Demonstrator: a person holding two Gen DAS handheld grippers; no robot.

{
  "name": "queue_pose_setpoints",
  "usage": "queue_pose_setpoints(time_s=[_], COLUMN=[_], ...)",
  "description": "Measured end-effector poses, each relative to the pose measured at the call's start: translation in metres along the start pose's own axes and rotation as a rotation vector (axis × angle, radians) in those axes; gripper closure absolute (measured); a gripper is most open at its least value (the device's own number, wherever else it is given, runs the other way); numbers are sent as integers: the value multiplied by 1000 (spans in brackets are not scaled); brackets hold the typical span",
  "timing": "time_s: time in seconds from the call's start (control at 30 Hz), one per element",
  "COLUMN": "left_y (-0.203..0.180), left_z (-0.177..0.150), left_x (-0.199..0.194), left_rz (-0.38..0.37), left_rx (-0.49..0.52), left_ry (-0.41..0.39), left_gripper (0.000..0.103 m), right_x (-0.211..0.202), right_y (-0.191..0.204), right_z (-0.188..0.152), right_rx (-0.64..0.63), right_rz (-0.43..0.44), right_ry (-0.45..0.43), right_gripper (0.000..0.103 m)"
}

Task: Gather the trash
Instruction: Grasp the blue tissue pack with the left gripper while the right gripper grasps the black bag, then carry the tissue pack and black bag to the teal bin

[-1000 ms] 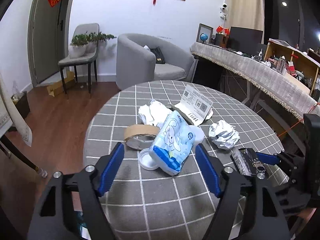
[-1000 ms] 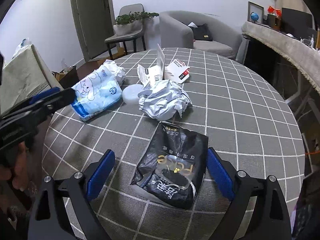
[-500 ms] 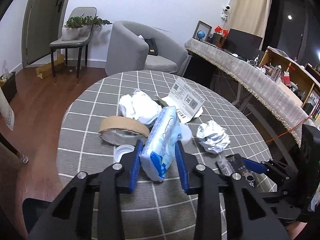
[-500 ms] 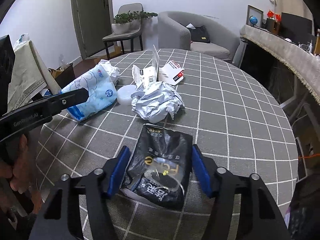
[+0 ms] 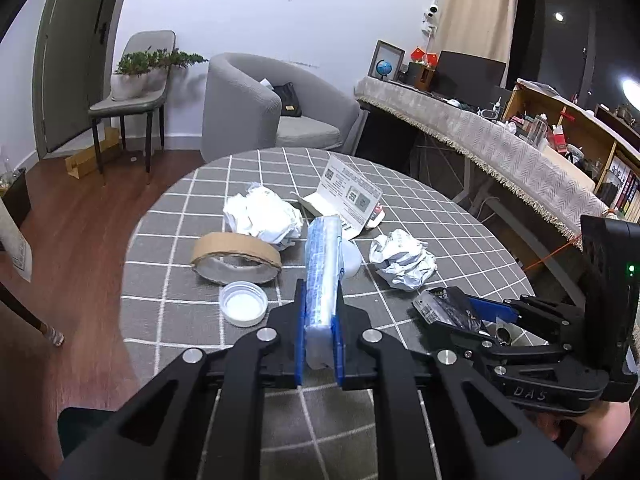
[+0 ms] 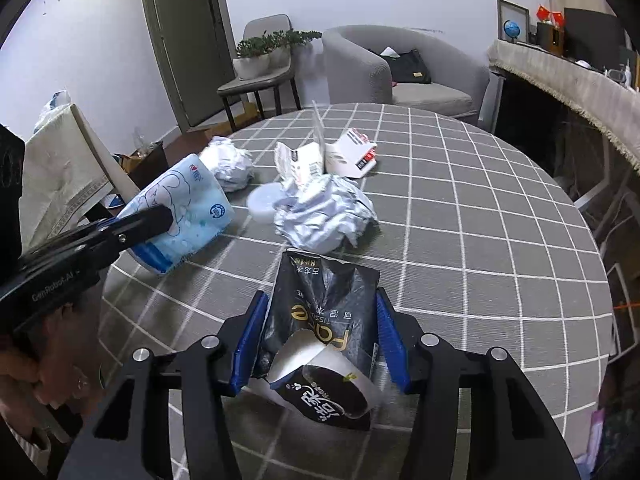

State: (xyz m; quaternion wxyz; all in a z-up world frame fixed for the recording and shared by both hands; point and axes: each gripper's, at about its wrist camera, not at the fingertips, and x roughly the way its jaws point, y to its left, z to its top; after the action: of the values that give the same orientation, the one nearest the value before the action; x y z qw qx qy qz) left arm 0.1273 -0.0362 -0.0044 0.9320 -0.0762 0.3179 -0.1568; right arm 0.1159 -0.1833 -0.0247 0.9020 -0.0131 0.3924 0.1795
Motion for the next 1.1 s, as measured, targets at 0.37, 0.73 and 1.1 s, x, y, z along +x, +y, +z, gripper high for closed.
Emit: queue_pose_setpoints(time_s=[0.37, 0.73, 1.1], left_y=[7, 47, 114], left_z=[-11, -21, -42], left_x=[-45, -91, -117], left_rz=[38, 118, 233], left_rx=[47, 58, 14], left_ry=[-41, -77, -50], left_gripper=[91, 91, 91], right_x=[-15, -13, 2], right_y=[45, 103, 162], right_z=[4, 7, 17], right_rx=[-33, -126, -179], right_rz=[48, 105, 181], right_ry=[-67, -97, -100], right_gripper=[49, 49, 49])
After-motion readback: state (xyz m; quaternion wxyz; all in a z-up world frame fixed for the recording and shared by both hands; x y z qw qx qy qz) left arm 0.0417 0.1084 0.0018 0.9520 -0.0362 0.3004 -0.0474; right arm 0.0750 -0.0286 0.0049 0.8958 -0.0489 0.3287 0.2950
